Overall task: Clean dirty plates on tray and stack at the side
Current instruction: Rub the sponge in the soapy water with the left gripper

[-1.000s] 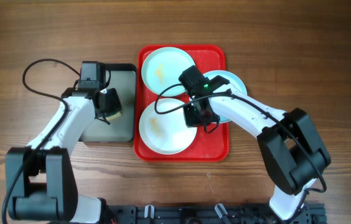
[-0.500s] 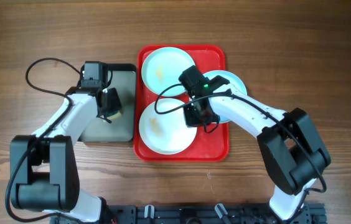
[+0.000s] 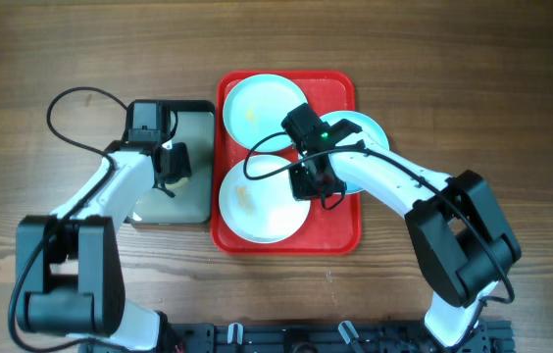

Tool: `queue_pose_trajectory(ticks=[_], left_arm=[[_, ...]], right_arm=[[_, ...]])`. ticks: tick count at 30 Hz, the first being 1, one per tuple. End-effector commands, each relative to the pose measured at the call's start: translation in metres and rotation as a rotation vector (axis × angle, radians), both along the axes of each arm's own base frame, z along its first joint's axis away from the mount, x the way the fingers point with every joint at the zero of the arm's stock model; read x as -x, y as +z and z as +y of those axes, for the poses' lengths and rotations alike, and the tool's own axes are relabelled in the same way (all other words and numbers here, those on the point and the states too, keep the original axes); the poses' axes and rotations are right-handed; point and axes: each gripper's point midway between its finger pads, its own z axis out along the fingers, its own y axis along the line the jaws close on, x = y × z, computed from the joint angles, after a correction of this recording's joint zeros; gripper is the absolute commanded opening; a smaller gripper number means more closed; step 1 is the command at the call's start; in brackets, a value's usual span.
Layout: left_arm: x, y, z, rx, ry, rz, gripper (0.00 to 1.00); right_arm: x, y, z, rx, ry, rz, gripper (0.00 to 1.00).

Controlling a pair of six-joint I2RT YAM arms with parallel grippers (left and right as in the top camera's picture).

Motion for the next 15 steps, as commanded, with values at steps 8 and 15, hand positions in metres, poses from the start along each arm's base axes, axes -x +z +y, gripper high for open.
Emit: queue_pose_trajectory(ticks=[8,15], left_arm=[[0.005,0.088,-0.045,0.132,-0.321,-0.211,0.04],[0.033,0.059,-0.025,0.053,-0.274,-0.034,0.04]], right_arm=[[-0.002,-0.003,0.001,0.006,-0.003,0.003,0.04],[-0.002,-0.003,0.001,0.005,-0.006,0.002,0.04]])
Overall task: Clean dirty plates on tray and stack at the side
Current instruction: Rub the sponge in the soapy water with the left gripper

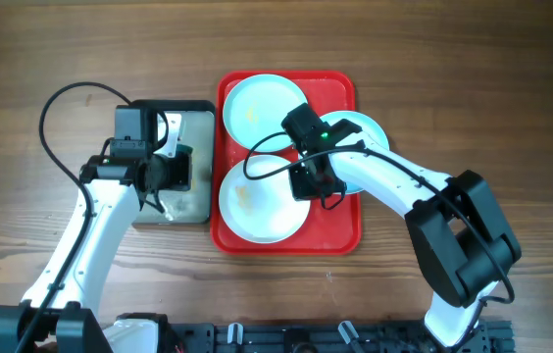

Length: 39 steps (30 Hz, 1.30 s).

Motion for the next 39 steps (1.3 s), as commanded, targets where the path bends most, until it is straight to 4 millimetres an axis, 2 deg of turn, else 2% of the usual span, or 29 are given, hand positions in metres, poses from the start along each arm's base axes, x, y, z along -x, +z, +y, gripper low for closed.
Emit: queue_pose_trajectory(ticks=[1,9,16,17,18,20,22,33,36,39], left_arm=[[0.0,-0.015,0.012,-0.08,0.011,0.04,0.04],[-0.006,-0.071,0.015,-0.106,0.013,0.156,0.04],[-0.011,-0.07,0.013,-0.076,0.069,0.138,0.04],[-0.012,-0.07,0.013,-0.076,0.069,0.136,0.07],[-0.012,-0.07,0.013,-0.076,0.069,0.135,0.23],[-0.014,-0.069,0.013,-0.075,0.07,0.129,0.3],[-0.017,-0.071,0.013,-0.07,0.084,0.12,0.3],[-0.013,-0.076,0.013,-0.054,0.138,0.149,0.24],[-0.01,-0.077,0.013,-0.054,0.14,0.16,0.18],[-0.009,-0.077,0.014,-0.055,0.14,0.164,0.07]], right_arm=[[-0.002,-0.003,0.001,0.006,-0.006,0.002,0.04],[-0.003,-0.003,0.001,0.005,-0.006,0.0,0.04],[-0.007,-0.003,0.004,-0.007,-0.014,-0.018,0.04],[-0.008,-0.002,0.005,-0.009,-0.014,-0.02,0.04],[-0.008,-0.002,0.005,-0.01,-0.014,-0.021,0.06],[-0.008,-0.002,0.005,-0.011,-0.014,-0.021,0.11],[-0.008,-0.002,0.005,-0.011,-0.014,-0.022,0.13],[-0.008,-0.003,0.005,-0.01,-0.014,-0.021,0.14],[-0.008,-0.003,0.005,-0.01,-0.014,-0.021,0.13],[-0.008,-0.003,0.005,-0.01,-0.014,-0.021,0.14]])
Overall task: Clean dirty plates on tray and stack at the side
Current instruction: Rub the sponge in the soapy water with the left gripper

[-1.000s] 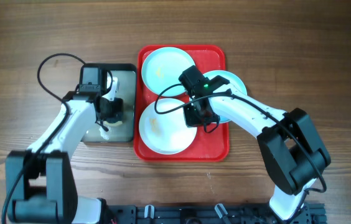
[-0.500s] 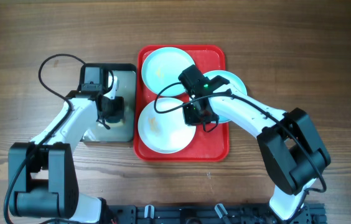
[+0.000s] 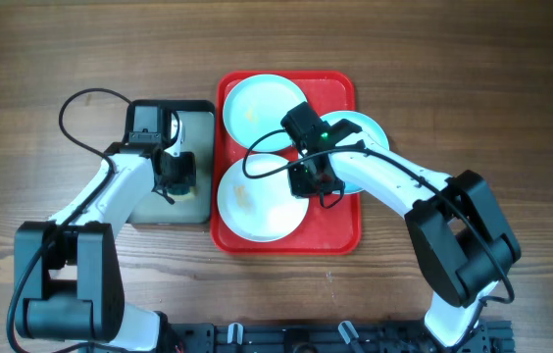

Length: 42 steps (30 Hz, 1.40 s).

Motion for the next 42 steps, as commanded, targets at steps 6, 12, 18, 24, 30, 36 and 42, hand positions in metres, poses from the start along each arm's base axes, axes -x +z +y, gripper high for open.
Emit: queue_pose_trajectory(ticks=[6,12,18,24,30,36,42], left_arm=[[0.005,-0.006,0.0,0.0,0.009,0.027,0.04],[0.006,-0.005,-0.012,0.061,-0.016,0.033,0.04],[-0.007,0.021,-0.005,0.031,0.01,-0.052,0.04],[-0.013,0.074,0.017,-0.064,0.123,-0.205,0.04],[-0.002,0.109,0.008,0.011,0.167,-0.279,0.04],[0.005,0.1,0.015,-0.03,0.176,-0.234,0.04],[0.011,0.082,0.015,-0.039,0.175,-0.181,0.04]], right_arm=[[-0.005,-0.004,-0.002,0.021,-0.055,-0.008,0.14],[-0.006,-0.004,-0.004,0.032,-0.086,-0.012,0.04],[-0.01,-0.004,-0.009,0.059,-0.151,-0.024,0.04],[-0.009,-0.004,-0.011,0.068,-0.167,-0.024,0.04],[-0.008,-0.005,-0.012,0.073,-0.161,-0.019,0.04],[-0.009,-0.004,-0.012,0.07,-0.163,-0.022,0.04],[-0.009,-0.004,-0.012,0.069,-0.163,-0.022,0.04]])
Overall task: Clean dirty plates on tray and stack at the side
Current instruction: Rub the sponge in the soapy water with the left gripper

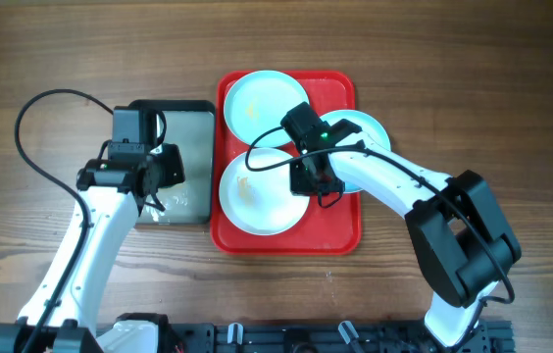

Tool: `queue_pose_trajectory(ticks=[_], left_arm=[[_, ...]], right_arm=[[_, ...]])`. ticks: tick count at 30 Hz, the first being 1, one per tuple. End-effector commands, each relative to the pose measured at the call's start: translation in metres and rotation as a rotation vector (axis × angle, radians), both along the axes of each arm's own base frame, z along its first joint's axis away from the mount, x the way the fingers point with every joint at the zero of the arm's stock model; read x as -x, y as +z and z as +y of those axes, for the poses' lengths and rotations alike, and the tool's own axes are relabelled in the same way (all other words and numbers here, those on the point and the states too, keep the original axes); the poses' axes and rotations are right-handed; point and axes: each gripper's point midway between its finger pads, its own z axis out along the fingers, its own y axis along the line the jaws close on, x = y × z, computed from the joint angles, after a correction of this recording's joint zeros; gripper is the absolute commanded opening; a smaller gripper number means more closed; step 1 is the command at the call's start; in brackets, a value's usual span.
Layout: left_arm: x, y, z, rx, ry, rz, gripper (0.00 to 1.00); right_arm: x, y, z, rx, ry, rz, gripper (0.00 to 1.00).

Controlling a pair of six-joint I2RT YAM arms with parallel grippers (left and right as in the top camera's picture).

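A red tray (340, 227) holds two pale plates: an upper plate (257, 101) and a smeared lower plate (257, 196). A third plate (367, 132) lies at the tray's right edge, half under my right arm. My right gripper (308, 182) sits on the lower plate's right rim and appears shut on it. My left gripper (156, 181) hangs over the left part of a grey-green pad (188, 147) in a dark holder left of the tray. Something whitish (155, 204) shows just below the left gripper's fingers. From above, its jaws are hidden.
Bare wooden table (473, 78) surrounds the tray on all sides. A black cable (31, 118) loops from the left arm over the table's left part. The dark rail (286, 338) of the arm bases runs along the front edge.
My left gripper has moved left and slightly toward the front over the pad, and its arm has swung out. The lower plate sits a little farther back. The right gripper has barely moved.
My left gripper was over the pad's right part, then at its left, then back at the right, and now at the left again. The right gripper stayed on the lower plate's right rim throughout, and that plate shifted only slightly.
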Motion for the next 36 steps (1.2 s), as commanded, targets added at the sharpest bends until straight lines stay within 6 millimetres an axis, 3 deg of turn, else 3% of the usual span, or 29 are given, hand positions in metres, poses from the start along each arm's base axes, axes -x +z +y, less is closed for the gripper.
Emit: queue_pose_trajectory(ticks=[1,13,16,36], left_arm=[[-0.002,-0.007,0.002,-0.009,0.018,0.014,0.04],[-0.003,-0.007,0.001,-0.01,0.015,0.008,0.04],[-0.003,-0.008,-0.01,0.018,-0.079,0.014,0.04],[-0.004,-0.007,-0.01,0.019,-0.079,0.007,0.04]], right_arm=[[-0.006,-0.004,-0.006,0.046,-0.026,-0.02,0.04],[-0.006,-0.004,-0.006,0.046,-0.024,-0.02,0.04],[-0.006,-0.004,-0.006,0.046,-0.024,-0.02,0.04],[-0.006,-0.004,-0.006,0.045,-0.025,-0.021,0.04]])
